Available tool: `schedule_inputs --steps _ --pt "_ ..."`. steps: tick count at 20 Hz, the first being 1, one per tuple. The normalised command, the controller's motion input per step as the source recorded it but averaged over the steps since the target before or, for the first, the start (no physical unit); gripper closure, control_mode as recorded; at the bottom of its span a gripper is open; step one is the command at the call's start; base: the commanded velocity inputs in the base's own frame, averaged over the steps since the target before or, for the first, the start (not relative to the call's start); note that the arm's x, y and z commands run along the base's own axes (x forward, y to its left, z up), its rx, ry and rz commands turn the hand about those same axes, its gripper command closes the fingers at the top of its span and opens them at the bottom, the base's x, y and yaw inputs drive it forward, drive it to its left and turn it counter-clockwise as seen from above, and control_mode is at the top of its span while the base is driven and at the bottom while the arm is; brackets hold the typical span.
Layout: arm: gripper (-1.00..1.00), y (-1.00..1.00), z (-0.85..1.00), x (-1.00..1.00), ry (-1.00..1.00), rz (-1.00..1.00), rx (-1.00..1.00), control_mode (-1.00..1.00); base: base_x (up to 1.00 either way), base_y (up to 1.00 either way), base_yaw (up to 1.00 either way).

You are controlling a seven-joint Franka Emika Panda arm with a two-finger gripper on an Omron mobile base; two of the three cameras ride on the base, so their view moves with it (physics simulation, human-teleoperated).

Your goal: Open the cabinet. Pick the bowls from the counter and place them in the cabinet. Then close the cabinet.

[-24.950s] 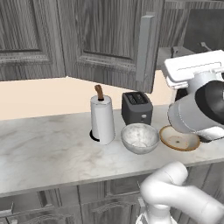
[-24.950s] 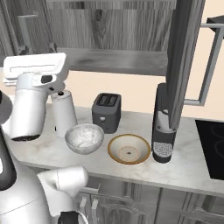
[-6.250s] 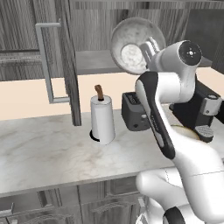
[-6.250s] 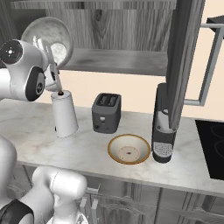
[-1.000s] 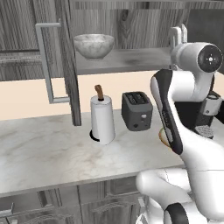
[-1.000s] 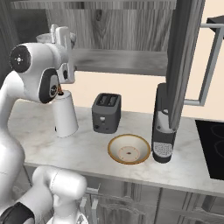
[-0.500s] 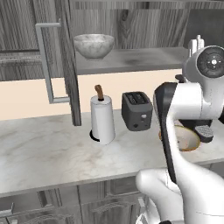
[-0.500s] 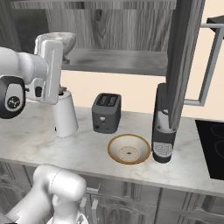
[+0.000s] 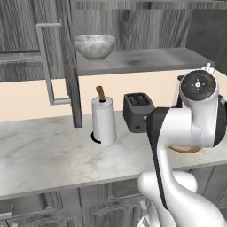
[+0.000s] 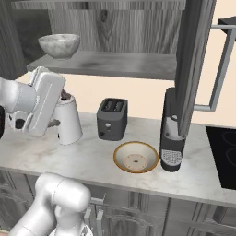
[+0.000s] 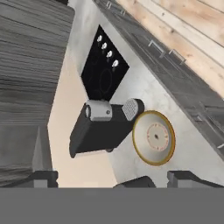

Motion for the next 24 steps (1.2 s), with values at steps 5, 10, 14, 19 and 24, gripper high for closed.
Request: schedule_inputs --steps 5,10,14,19,24 --pt "-1.0 0.0 -0.75 0.0 0.0 0.0 0.16 -1.0 0.0 0.0 0.0" --pt "-1.0 0.0 -0.57 0.05 -0.04 0.01 0.14 -1.0 0.0 0.0 0.0" --pt "-1.0 0.0 -0.53 0.07 -0.06 0.0 0.06 -1.0 0.0 0.0 0.0" --pt "-1.0 0.0 -0.47 0.16 -0.02 -0.01 0.02 -1.0 0.0 0.0 0.0" --pt "-1.0 0.0 -0.47 0.35 0.0 -0.04 0.0 -1.0 0.0 0.0 0.0"
